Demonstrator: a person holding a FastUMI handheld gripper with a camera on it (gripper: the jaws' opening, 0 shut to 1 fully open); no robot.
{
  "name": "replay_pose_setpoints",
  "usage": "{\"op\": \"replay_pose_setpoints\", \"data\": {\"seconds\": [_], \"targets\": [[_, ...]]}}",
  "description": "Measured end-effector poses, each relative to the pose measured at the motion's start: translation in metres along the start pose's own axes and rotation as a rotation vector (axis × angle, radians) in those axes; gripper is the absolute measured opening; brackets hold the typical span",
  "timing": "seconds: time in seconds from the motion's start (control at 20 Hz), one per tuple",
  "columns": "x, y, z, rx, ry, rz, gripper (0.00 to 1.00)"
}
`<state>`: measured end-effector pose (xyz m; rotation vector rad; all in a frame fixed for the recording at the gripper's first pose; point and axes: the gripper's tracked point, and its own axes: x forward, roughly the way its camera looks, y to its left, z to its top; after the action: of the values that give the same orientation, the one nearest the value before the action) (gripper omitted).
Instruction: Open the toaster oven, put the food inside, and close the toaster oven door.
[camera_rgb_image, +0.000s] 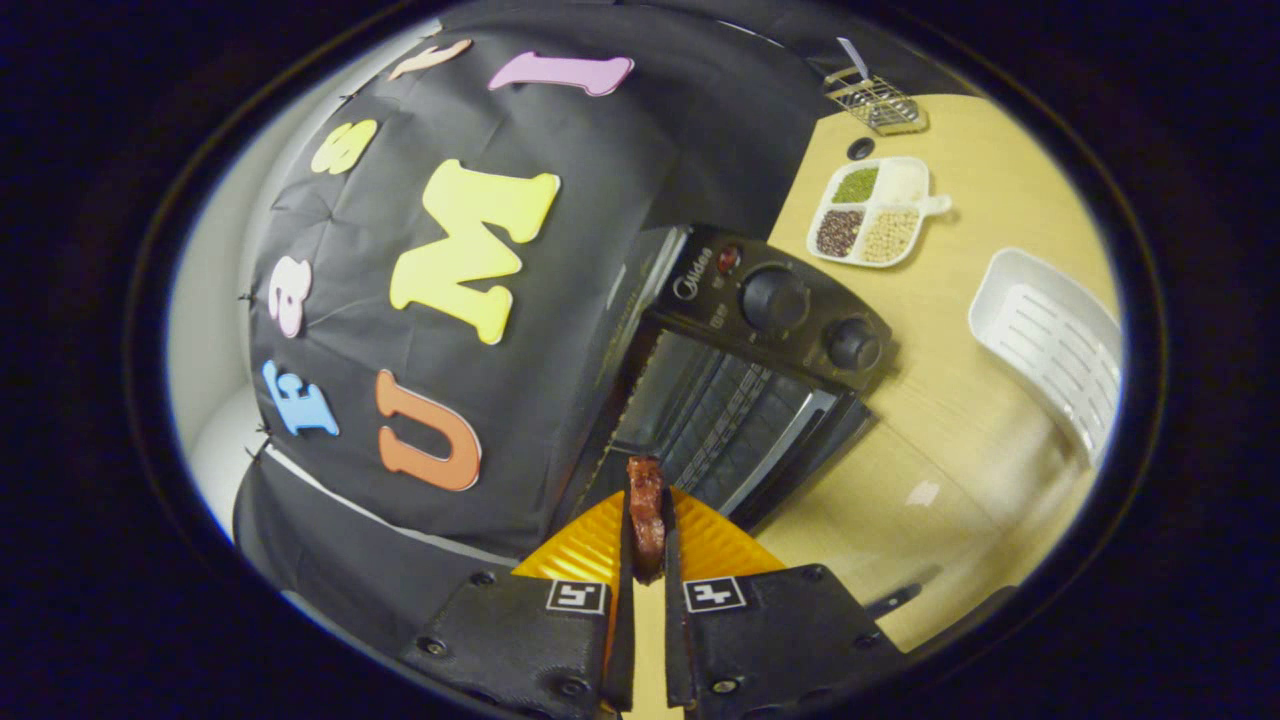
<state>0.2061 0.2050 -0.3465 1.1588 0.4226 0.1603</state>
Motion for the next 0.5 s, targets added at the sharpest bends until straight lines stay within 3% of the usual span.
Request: {"op": "replay_pose_setpoints", "data": {"seconds": [0.2, 0.5], "targets": [[0.047, -0.009, -0.005, 0.049, -0.093, -0.040, 0.15], [0.106, -0.017, -0.002, 0.013, -0.187, -0.128, 0.15]]}}
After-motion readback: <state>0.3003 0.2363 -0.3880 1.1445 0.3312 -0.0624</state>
